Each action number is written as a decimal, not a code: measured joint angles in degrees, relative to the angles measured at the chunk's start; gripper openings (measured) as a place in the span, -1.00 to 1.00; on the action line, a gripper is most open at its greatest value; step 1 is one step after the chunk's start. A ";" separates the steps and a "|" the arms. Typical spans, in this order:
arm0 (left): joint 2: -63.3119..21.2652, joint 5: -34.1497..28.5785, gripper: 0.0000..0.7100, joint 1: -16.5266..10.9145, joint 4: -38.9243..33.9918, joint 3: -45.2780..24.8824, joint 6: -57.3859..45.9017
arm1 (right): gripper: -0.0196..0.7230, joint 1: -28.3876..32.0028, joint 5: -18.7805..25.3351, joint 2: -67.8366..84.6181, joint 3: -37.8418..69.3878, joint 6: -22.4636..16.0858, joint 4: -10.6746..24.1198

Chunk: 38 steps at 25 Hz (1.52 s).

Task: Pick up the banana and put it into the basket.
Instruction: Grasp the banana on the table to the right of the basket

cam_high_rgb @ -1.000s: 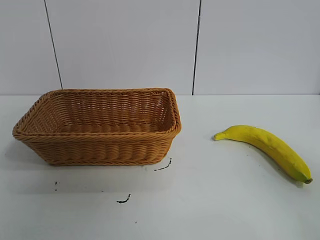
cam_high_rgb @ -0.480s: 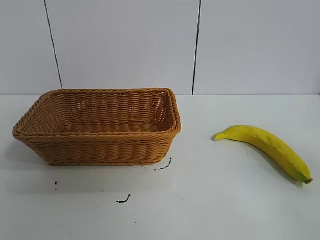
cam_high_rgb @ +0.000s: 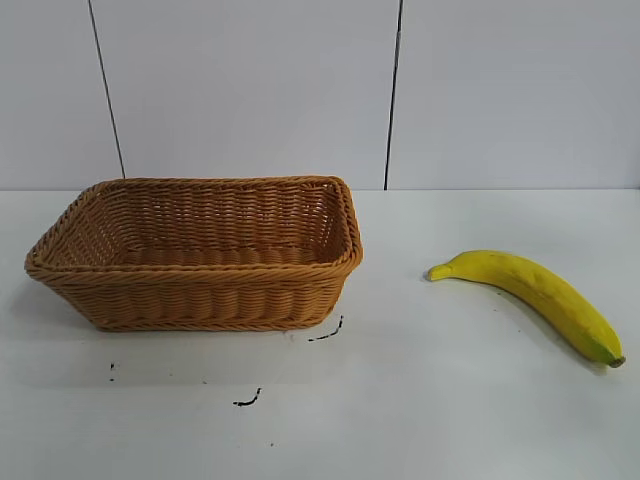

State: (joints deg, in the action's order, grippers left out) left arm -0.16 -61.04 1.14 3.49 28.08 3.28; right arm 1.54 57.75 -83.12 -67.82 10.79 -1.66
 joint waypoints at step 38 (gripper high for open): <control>0.00 0.00 0.96 0.00 0.00 0.00 0.00 | 0.93 -3.70 -18.35 -35.07 -8.27 12.56 -3.12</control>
State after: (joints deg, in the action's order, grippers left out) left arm -0.16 -61.04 1.14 3.49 28.08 3.28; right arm -2.15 39.41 -118.19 -76.08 23.35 -4.78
